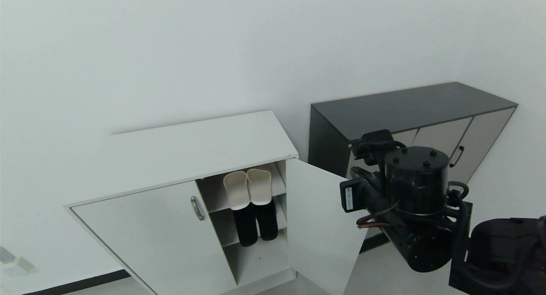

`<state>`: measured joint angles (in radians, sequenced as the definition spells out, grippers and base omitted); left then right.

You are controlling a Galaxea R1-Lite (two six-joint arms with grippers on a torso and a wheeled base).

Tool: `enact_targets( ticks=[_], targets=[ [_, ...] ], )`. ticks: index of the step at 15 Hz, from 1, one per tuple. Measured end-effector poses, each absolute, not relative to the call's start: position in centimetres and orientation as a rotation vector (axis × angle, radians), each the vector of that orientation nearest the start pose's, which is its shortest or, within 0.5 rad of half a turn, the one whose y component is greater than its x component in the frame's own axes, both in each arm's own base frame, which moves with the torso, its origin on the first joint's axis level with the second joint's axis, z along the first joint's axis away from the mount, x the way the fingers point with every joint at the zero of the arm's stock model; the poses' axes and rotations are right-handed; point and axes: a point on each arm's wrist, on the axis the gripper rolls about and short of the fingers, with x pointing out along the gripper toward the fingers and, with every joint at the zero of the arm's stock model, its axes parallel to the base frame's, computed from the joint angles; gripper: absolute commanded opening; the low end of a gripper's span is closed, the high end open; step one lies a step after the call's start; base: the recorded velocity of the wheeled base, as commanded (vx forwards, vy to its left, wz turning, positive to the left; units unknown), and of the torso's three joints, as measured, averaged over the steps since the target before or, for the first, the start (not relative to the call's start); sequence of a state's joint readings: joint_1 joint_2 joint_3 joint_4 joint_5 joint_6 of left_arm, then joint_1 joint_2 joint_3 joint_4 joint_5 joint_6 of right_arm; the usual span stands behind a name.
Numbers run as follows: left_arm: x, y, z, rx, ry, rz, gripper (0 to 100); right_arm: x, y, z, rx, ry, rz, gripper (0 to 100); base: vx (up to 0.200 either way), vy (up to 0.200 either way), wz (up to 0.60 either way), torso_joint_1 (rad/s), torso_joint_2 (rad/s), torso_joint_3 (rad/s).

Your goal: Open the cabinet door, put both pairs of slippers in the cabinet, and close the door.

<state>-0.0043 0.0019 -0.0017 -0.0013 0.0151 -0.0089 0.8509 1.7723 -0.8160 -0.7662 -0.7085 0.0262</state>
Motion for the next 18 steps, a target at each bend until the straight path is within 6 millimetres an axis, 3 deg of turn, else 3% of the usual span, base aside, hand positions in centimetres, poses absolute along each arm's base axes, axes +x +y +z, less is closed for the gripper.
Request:
enact_targets(
  ticks=[4,7,14,18],
  targets=[
    [-2.3,0.0,7.6,-0.009,-0.001,0.011,0,22.3,22.8,17.7,-0.106,0.135,0.131,0,-0.200,0.000,0.00,-0.004,0.00,0.001],
    [-2.3,0.0,7.6,-0.009,-0.002,0.011,0,23.8,22.1,18.3,-0.090,0.127,0.099,0,0.000,0.000,0.00,0.000,0.00,0.000],
    [-2.3,0.0,7.6,-0.009,-0.001,0.012,0,32.0,18.4,19.7,0.009,0.241,0.067,0,0.000,0.000,0.00,0.000,0.00,0.000],
    [-2.3,0.0,7.6,-0.009,-0.001,0.012,0,35.2,17.0,19.2,0.086,0.328,0.090,0,0.000,0.000,0.00,0.000,0.00,0.000]
  ],
)
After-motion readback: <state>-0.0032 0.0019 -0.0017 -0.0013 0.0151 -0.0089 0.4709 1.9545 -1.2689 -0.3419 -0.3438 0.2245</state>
